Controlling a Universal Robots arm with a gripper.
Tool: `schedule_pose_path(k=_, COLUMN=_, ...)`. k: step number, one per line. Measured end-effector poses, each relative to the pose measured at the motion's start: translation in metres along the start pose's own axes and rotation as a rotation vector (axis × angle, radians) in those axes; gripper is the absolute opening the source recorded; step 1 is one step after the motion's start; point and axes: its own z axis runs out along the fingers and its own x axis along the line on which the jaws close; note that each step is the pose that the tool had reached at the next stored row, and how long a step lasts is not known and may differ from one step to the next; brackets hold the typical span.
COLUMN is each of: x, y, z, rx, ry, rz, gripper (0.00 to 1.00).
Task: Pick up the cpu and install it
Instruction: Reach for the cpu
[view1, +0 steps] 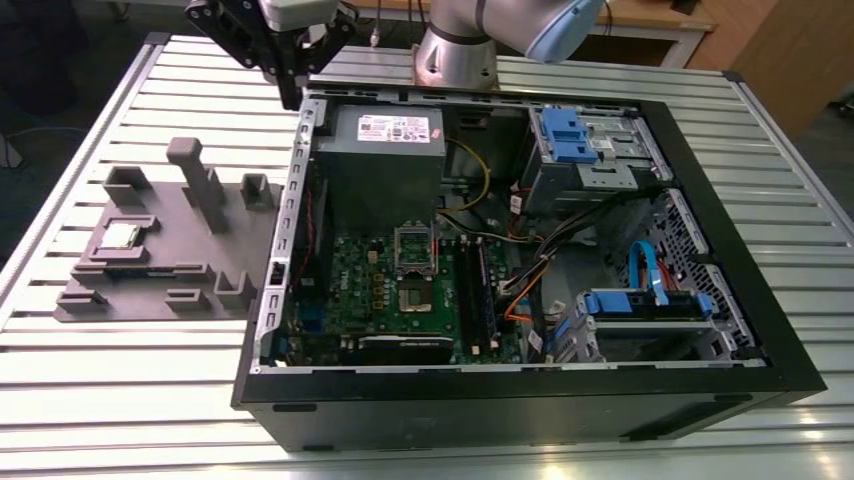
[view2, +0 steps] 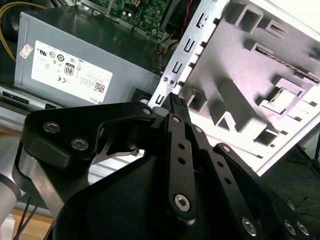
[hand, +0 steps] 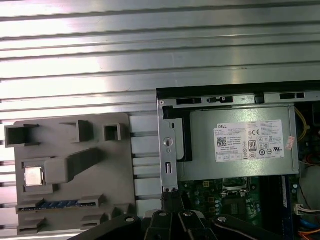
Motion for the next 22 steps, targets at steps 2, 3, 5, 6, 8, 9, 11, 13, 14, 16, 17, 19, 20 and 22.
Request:
schedule_pose_path(k=2, x=0.0004, y=0.0, z=0.0, rx=0.0001, ry=0.0002, rz=0.0, gripper=0.1)
schedule_pose_path(k=3, x=0.0007, y=-0.0001, z=0.0001, rx=0.0, ry=0.0003, rz=0.0, gripper=0.1)
schedule_pose_path(k=5, x=0.0012, y=-0.0001, z=0.0001, rx=0.0, ry=0.0004, rz=0.0, gripper=0.1)
schedule_pose_path(k=6, x=0.0015, y=-0.0001, z=0.0002, rx=0.0, ry=0.0005, rz=0.0, gripper=0.1)
schedule_pose_path(k=8, x=0.0022, y=-0.0002, z=0.0002, rx=0.0001, ry=0.0006, rz=0.0, gripper=0.1)
schedule_pose_path(k=9, x=0.0024, y=-0.0002, z=0.0002, rx=0.0001, ry=0.0007, rz=0.0, gripper=0.1)
schedule_pose_path(k=11, x=0.003, y=-0.0003, z=0.0002, rx=0.0001, ry=0.0009, rz=0.0, gripper=0.1)
schedule_pose_path(k=13, x=0.0035, y=-0.0003, z=0.0003, rx=0.0001, ry=0.0011, rz=0.0, gripper=0.1)
schedule_pose_path(k=14, x=0.0037, y=-0.0003, z=0.0003, rx=0.0001, ry=0.0012, rz=0.0, gripper=0.1)
schedule_pose_path(k=16, x=0.0042, y=-0.0004, z=0.0003, rx=0.0001, ry=0.0014, rz=0.0, gripper=0.1)
schedule_pose_path(k=17, x=0.0044, y=-0.0004, z=0.0003, rx=0.0001, ry=0.0015, rz=0.0, gripper=0.1)
schedule_pose_path(k=19, x=0.0049, y=-0.0004, z=0.0004, rx=0.0001, ry=0.0017, rz=0.0, gripper=0.1)
schedule_pose_path(k=20, x=0.0051, y=-0.0004, z=0.0004, rx=0.0001, ry=0.0018, rz=0.0, gripper=0.1)
schedule_pose_path(k=22, x=0.0056, y=-0.0005, z=0.0005, rx=0.0001, ry=0.002, rz=0.0, gripper=0.1)
